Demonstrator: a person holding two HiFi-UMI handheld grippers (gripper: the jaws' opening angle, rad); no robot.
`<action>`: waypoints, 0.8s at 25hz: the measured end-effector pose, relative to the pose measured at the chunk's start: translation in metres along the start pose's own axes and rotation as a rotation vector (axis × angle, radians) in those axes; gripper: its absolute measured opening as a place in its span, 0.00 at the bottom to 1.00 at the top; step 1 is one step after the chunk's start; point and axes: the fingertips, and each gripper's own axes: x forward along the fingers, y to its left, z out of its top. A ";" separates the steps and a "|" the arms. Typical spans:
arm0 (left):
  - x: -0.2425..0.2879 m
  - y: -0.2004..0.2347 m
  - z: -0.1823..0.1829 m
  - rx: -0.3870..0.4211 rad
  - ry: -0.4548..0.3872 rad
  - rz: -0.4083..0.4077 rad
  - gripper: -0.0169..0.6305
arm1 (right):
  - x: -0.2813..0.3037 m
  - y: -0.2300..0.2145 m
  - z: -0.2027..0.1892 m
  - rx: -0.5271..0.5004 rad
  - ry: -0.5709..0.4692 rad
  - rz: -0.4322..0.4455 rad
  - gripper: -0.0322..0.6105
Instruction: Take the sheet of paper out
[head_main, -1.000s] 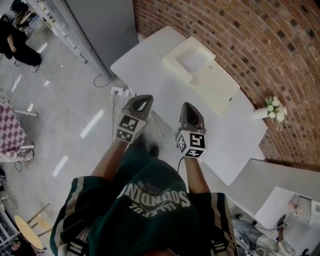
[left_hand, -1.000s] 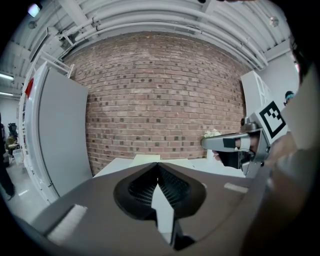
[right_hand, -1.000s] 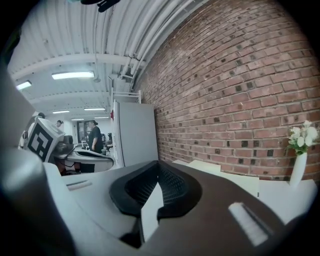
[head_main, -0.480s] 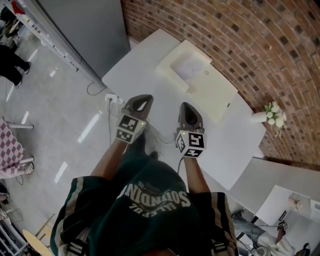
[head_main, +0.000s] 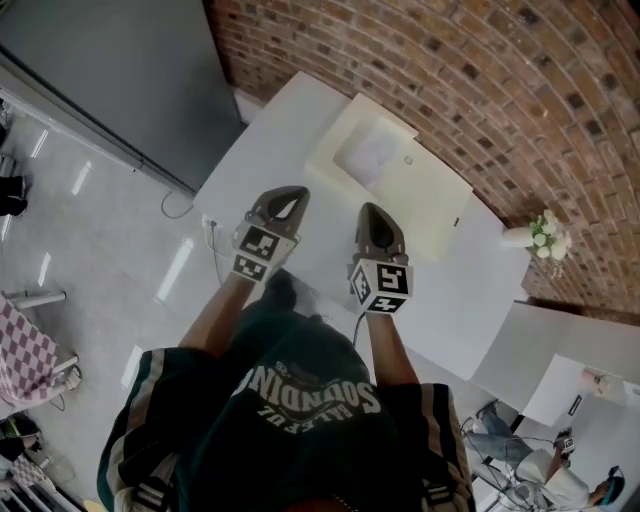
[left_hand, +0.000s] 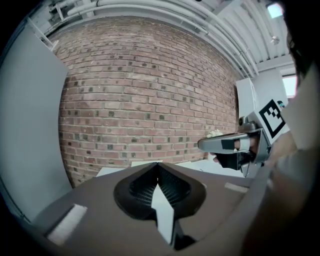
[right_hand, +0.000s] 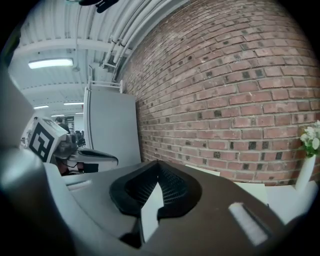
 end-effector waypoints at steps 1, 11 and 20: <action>0.005 0.006 0.002 0.003 0.001 -0.014 0.04 | 0.006 0.000 0.002 0.003 0.000 -0.013 0.05; 0.039 0.036 0.001 0.004 0.005 -0.122 0.04 | 0.039 -0.008 0.005 0.032 0.015 -0.120 0.05; 0.067 0.037 0.006 -0.008 0.013 -0.169 0.04 | 0.045 -0.028 0.015 0.044 0.008 -0.176 0.05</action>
